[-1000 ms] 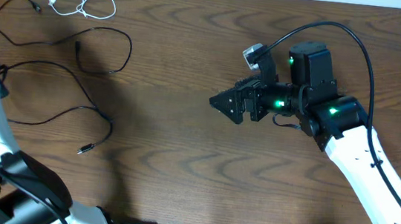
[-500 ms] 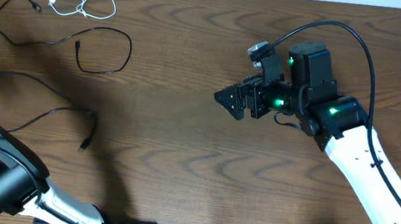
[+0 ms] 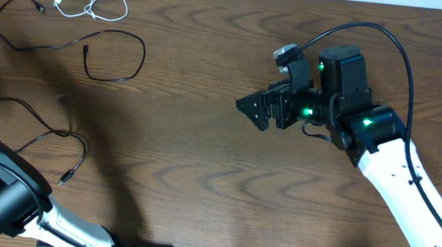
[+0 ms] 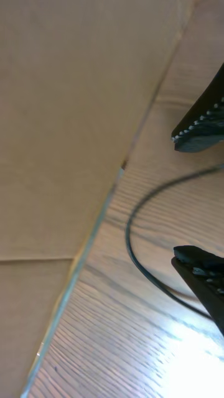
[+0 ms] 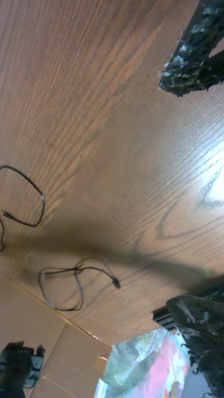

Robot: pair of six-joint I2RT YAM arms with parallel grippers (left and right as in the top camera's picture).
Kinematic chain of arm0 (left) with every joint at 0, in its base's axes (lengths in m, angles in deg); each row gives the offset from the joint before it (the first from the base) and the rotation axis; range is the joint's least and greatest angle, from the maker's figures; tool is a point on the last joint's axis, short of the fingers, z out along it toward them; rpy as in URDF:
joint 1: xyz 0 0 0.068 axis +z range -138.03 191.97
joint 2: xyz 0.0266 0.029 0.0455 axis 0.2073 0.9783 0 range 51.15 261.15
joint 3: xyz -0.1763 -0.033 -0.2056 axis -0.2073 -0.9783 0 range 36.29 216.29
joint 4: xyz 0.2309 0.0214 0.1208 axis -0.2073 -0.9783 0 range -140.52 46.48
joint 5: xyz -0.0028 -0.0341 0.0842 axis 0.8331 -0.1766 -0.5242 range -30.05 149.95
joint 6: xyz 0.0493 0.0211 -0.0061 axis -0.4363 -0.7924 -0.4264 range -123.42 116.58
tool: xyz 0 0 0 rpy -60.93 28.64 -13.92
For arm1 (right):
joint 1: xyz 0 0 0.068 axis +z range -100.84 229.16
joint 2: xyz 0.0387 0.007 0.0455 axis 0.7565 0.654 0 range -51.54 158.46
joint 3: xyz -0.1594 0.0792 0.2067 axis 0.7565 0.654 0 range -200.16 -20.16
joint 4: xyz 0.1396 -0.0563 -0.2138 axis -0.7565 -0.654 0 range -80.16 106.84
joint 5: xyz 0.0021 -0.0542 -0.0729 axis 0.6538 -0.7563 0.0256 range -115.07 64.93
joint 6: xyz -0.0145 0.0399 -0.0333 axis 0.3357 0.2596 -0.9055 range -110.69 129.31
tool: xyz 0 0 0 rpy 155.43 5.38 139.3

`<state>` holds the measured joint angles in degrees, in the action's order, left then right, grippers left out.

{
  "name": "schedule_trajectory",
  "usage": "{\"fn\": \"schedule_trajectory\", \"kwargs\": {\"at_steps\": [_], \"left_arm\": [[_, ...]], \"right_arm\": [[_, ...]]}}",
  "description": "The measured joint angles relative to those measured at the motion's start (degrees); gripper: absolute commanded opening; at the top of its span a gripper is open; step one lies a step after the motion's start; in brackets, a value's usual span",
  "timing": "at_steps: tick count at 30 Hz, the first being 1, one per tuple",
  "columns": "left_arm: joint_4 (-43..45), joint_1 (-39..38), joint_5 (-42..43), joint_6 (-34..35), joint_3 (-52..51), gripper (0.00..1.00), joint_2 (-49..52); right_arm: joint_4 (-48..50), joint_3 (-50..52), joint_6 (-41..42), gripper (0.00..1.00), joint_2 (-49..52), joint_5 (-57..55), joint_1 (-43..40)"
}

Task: Untangle cables

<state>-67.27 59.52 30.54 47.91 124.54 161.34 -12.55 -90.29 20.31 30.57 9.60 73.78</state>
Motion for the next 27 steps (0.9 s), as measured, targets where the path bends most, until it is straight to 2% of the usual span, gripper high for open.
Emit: {"fn": "schedule_trajectory", "kwargs": {"at_steps": [9,14,16,20,27], "left_arm": [[-8.79,0.0,3.89,-1.55,0.0,0.57,0.2],[-17.31,0.0,12.85,-3.23,-0.02,0.58,0.28],[-20.13,0.0,17.16,-4.9,-0.04,0.61,0.35],[-21.66,-0.15,22.71,-7.87,-1.22,0.68,0.96],[-24.17,-0.5,26.67,-9.68,-4.48,0.69,6.84]], "right_arm": [[-0.22,0.0,0.02,0.99,0.0,0.0,0.0],[-1.27,0.0,-0.02,0.99,0.0,0.0,0.0],[-1.64,0.0,-0.02,0.99,0.0,0.0,0.0],[-2.62,0.0,-0.63,0.99,0.02,0.0,0.0],[-3.21,0.0,-2.08,0.99,0.02,0.0,0.0]]}}
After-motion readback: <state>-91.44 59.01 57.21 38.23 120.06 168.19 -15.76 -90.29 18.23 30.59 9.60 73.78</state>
